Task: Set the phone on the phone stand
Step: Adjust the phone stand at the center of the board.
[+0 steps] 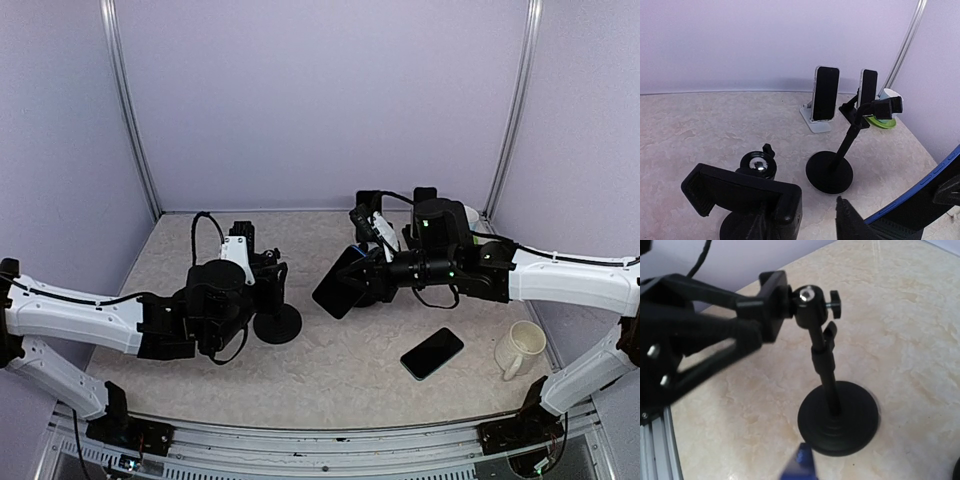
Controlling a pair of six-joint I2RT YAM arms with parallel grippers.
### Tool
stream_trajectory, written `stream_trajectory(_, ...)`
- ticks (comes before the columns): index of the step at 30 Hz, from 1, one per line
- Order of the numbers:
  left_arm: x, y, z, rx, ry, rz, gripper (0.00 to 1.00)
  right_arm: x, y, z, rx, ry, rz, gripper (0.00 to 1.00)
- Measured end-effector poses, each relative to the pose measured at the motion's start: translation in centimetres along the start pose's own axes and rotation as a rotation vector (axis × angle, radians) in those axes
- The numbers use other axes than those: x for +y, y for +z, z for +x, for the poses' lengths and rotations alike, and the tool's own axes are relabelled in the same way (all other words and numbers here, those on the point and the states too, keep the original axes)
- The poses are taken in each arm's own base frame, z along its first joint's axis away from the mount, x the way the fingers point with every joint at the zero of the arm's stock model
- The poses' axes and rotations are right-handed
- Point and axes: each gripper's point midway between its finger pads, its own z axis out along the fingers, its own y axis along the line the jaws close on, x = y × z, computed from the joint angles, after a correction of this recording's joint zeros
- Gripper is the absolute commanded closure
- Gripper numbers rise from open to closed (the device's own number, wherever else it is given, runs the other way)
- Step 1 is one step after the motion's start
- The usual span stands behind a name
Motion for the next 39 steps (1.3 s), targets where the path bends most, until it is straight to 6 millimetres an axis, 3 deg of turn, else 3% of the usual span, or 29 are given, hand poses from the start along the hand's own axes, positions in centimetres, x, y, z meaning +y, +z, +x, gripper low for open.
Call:
stream_trajectory(7,-1.2,-1.0,-0.5,-0.033,-0.004,-0.022,0.21,-0.1,0.0,0.2,0.01,-0.004,0.007,1.0)
stream_trajectory(10,-1.3,-1.9,-1.7,-0.059,-0.027,-0.013,0.02,-0.2,-0.1,0.6,0.035,-0.009,0.011,1.0)
stream_trajectory(15,-1.2,-4.3,-4.2,-0.104,-0.091,0.03,0.01,0.7,-0.6,-0.7,0.058,-0.06,-0.015,1.0)
stream_trajectory(19,-0.2,-5.8,-5.6,-0.119,-0.134,0.033,0.01,2.2,-1.3,-3.9,0.03,-0.131,-0.073,1.0)
stream_trajectory(23,1.8,-6.8,-5.9,-0.117,-0.154,-0.009,0.01,3.7,-1.4,-5.8,0.036,-0.192,-0.145,1.0)
stream_trajectory(27,4.0,-7.5,-5.1,-0.109,-0.147,-0.071,0.01,4.7,-0.8,-6.3,0.075,-0.23,-0.214,1.0)
stream_trajectory(34,9.3,-6.5,-2.8,-0.076,-0.099,-0.139,0.01,5.5,-0.5,-7.7,0.1,-0.261,-0.268,1.0)
stream_trajectory(37,11.9,-5.5,-2.9,-0.069,-0.102,-0.137,0.01,5.9,-0.6,-8.5,0.09,-0.272,-0.282,1.0)
stream_trajectory(39,12.3,-5.0,-3.2,-0.068,-0.099,-0.093,0.02,6.0,-0.6,-8.8,0.085,-0.278,-0.291,1.0)
